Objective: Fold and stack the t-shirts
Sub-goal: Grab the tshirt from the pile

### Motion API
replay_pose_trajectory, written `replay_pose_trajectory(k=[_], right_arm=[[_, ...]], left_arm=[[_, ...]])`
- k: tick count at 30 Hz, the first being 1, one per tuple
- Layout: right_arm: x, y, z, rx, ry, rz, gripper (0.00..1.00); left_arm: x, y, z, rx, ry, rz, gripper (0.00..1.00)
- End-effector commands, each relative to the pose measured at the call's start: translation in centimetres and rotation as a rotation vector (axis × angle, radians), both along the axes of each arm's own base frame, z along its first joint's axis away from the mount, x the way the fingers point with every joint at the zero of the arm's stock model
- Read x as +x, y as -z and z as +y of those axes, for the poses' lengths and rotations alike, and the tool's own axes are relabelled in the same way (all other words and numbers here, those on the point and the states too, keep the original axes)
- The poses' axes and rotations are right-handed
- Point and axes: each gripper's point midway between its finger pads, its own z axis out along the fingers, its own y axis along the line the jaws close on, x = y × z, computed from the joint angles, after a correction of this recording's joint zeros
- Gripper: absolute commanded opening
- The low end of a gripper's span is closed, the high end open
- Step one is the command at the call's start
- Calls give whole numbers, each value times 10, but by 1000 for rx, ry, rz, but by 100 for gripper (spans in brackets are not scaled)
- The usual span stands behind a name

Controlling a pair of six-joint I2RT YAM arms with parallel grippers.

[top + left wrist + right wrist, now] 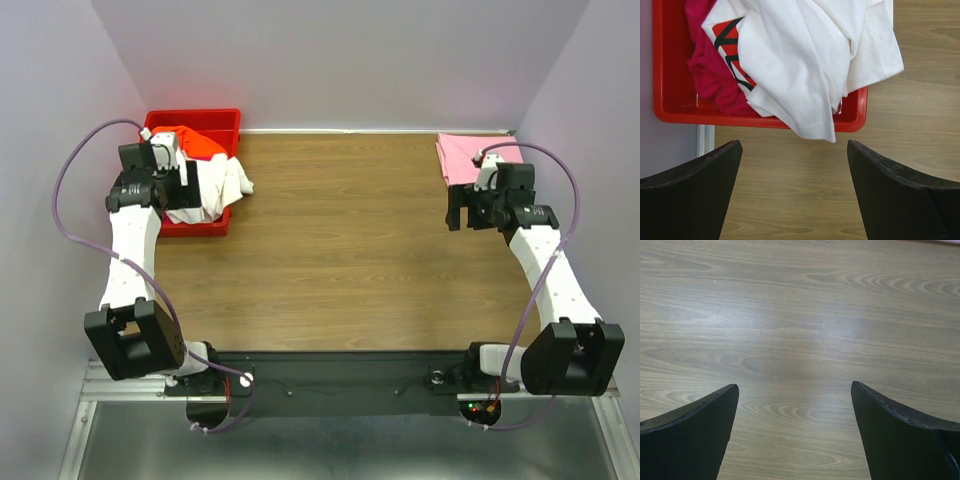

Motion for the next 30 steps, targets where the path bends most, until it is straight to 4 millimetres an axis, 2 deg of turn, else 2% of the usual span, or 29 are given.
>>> replay_pose_trajectory(k=[1, 2, 7, 8, 9, 14, 19, 22, 26, 27, 30], right_arm=[[12, -5, 3, 7, -4, -29, 100], [13, -6, 3, 7, -4, -32, 100], [16, -5, 3, 10, -1, -26, 100], [16, -4, 3, 10, -1, -21, 100], [17, -4, 3, 13, -1, -19, 100], [20, 1, 4, 20, -3, -2, 100], [24, 9, 4, 21, -3, 21, 100], [25, 14, 4, 21, -3, 34, 100], [26, 22, 2, 15, -1, 60, 100], [26, 23, 2, 15, 2, 63, 100], [27, 25, 1, 12, 4, 68, 100]], left_arm=[[26, -38, 4, 8, 4, -82, 99], [37, -42, 7, 8, 0, -84, 99], [66, -42, 13, 3, 0, -70, 99], [72, -48, 15, 7, -1, -83, 99], [80, -40, 15, 1, -1, -65, 99], [105, -26, 22, -1, -4, -39, 98], [120, -9, 23, -12, -5, -19, 98], [126, 10, 23, -25, 0, 13, 97], [134, 31, 24, -37, -1, 50, 91], [137, 37, 25, -39, 1, 60, 87], [144, 37, 25, -47, -1, 52, 77]])
